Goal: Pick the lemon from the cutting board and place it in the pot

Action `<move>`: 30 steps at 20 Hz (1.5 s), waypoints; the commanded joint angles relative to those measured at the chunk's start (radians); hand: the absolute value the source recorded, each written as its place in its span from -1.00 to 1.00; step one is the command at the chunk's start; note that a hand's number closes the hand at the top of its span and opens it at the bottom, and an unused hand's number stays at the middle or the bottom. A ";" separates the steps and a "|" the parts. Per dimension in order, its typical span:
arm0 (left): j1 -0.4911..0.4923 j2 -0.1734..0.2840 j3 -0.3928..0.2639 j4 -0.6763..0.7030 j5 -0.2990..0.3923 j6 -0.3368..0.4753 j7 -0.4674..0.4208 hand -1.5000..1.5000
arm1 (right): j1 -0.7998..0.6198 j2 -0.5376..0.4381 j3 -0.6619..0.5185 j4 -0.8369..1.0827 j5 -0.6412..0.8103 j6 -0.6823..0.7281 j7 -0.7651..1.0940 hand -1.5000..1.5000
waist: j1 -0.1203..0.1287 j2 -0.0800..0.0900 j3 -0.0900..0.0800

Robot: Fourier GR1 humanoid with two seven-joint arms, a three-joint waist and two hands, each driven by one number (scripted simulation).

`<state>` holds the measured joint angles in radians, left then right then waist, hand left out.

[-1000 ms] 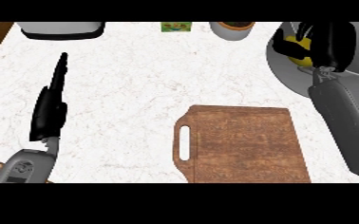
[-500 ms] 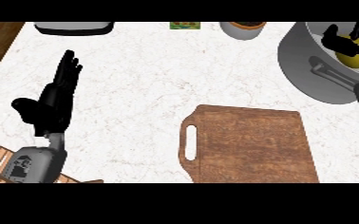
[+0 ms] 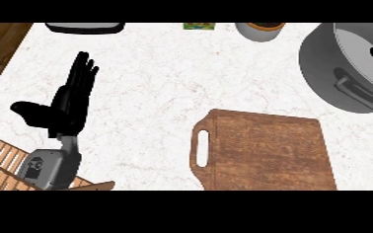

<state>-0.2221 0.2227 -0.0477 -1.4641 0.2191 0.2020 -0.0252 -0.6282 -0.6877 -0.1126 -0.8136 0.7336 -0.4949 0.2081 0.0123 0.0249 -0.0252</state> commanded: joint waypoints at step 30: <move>-0.080 0.045 0.035 -0.004 0.011 -0.020 0.005 0.00 | -0.144 -0.031 -0.486 0.485 -0.491 0.237 -0.590 -1.00 | 0.016 -0.014 0.031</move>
<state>-0.2628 0.2100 -0.0460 -1.4072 0.2191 0.1980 -0.0538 -0.7860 -0.6988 -0.5132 -0.3509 0.3269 -0.2887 -0.3348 0.0291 0.0312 -0.0206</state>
